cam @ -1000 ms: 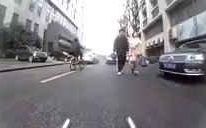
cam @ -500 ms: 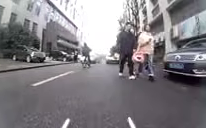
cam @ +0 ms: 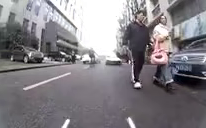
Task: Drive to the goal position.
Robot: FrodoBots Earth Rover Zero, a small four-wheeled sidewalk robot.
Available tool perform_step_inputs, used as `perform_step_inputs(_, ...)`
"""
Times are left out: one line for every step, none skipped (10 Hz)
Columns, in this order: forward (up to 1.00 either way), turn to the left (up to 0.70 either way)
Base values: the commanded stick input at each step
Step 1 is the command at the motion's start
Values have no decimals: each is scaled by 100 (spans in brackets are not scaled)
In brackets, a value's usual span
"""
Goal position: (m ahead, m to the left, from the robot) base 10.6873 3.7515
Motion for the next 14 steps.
perform_step_inputs(70, -14)
perform_step_inputs(70, -14)
perform_step_inputs(70, -14)
perform_step_inputs(70, -14)
perform_step_inputs(70, -14)
perform_step_inputs(70, -14)
perform_step_inputs(70, -14)
perform_step_inputs(70, -14)
perform_step_inputs(70, -14)
perform_step_inputs(70, -14)
perform_step_inputs(70, -14)
perform_step_inputs(70, -14)
perform_step_inputs(70, -14)
perform_step_inputs(70, -14)
